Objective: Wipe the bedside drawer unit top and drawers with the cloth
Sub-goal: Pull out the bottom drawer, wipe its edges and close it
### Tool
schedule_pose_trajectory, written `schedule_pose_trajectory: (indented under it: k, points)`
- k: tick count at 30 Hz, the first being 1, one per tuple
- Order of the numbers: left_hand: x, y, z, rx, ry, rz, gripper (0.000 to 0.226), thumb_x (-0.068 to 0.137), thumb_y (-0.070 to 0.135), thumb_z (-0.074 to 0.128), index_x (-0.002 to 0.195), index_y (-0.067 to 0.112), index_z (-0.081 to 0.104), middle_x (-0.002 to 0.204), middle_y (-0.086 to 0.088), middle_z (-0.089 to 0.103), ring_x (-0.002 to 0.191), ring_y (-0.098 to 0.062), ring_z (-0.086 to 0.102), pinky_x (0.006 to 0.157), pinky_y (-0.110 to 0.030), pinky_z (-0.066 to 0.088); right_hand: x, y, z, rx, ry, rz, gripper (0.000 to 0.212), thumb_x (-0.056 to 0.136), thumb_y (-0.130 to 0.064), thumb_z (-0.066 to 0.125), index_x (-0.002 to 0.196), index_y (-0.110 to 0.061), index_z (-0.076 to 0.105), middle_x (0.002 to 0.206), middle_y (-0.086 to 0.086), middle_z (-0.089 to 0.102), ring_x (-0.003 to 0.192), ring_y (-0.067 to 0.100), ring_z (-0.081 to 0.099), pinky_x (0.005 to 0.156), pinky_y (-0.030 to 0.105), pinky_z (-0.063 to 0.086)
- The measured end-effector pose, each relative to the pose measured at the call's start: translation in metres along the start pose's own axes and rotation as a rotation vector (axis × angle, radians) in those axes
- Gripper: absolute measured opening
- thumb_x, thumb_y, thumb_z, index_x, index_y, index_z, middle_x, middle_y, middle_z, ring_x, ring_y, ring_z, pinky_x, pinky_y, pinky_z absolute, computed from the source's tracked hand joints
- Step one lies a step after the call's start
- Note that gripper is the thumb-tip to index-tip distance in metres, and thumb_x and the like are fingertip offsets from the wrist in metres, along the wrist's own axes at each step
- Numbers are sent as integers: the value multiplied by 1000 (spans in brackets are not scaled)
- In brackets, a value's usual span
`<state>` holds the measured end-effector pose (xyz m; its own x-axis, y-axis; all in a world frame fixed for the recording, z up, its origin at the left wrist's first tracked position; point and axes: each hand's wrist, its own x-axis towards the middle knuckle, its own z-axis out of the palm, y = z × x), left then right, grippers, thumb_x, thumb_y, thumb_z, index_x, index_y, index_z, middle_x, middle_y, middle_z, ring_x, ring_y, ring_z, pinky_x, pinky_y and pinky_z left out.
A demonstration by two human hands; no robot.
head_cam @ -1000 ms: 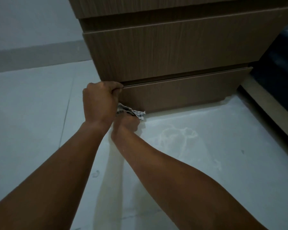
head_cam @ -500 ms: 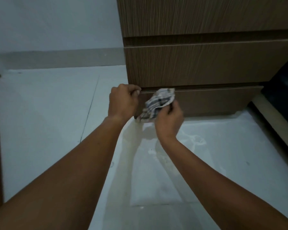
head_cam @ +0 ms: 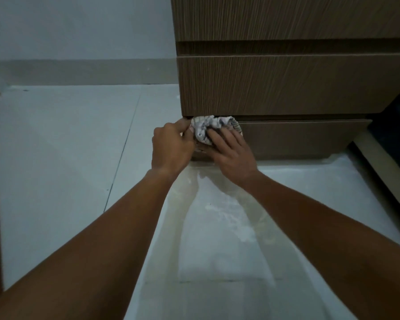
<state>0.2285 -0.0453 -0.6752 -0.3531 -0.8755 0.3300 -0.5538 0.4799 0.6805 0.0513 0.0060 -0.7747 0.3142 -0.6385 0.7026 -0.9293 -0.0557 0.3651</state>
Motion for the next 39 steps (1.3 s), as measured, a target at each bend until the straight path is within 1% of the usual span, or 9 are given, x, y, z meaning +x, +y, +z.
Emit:
schedule_pose_trajectory:
  k: [5, 8, 12, 17, 21, 24, 29, 34, 39]
  points:
    - [-12, 11, 10, 378, -103, 213, 35, 91, 29, 58, 121, 14, 67, 127, -9, 63, 105, -32, 64, 89, -40, 53, -54, 70, -25, -50, -307, -303, 28, 88, -13, 55, 109, -12, 72, 129, 12, 62, 120, 35, 51, 108, 48, 39]
    - [-16, 30, 12, 451, -112, 142, 34, 87, 26, 63, 116, 11, 68, 126, -11, 62, 110, -34, 59, 94, -44, 49, -65, 90, -56, -33, -521, -147, 29, 86, -15, 49, 96, -11, 76, 121, 13, 63, 113, 37, 57, 98, 47, 49]
    - [-20, 64, 7, 646, -271, -14, 44, 79, 31, 68, 118, 10, 66, 129, -10, 58, 129, -34, 45, 110, -53, 34, -51, 100, -104, 248, -745, 294, 24, 89, -7, 56, 109, -11, 71, 125, 13, 55, 112, 33, 53, 87, 39, 52]
    - [-12, 133, -17, 173, -491, -187, 32, 90, 33, 61, 112, 13, 73, 118, -10, 69, 109, -30, 63, 89, -32, 46, -5, 109, -165, 758, -555, 734, 34, 80, 2, 65, 93, -29, 58, 92, -5, 64, 81, 13, 63, 69, 29, 51]
    - [6, 193, -43, -256, -653, -292, 28, 95, 35, 56, 109, 18, 74, 114, -3, 72, 103, -20, 65, 96, -36, 49, 49, 150, -228, 1012, -434, 839, 36, 83, 0, 71, 103, -28, 61, 100, -4, 67, 92, 11, 67, 76, 27, 57]
    - [21, 237, -59, -417, -520, -172, 28, 96, 39, 56, 104, 22, 77, 103, 4, 76, 98, -14, 69, 94, -35, 51, 87, 196, -281, 918, -283, 804, 37, 86, -5, 68, 115, -28, 63, 106, -4, 68, 95, 11, 67, 78, 27, 58]
    - [45, 332, -106, -101, 287, 458, 28, 93, 29, 59, 116, 23, 73, 109, 7, 75, 100, -10, 69, 88, -28, 55, 151, 262, -365, 613, 179, 813, 44, 86, -4, 58, 122, -27, 66, 106, -7, 66, 87, 4, 61, 75, 12, 48]
    - [80, 372, -122, 244, 178, 450, 41, 99, 37, 48, 136, 23, 59, 134, -1, 63, 124, -22, 57, 101, -41, 46, 190, 306, -385, 357, 340, 889, 47, 85, -4, 50, 127, -23, 62, 106, 0, 58, 93, 11, 51, 86, 24, 41]
    - [105, 350, -104, 484, 51, 332, 44, 101, 44, 34, 109, 20, 70, 103, -7, 70, 107, -27, 61, 100, -47, 43, 192, 336, -349, 177, 99, 942, 53, 85, 0, 48, 132, -23, 58, 113, 8, 56, 109, 28, 53, 88, 36, 45]
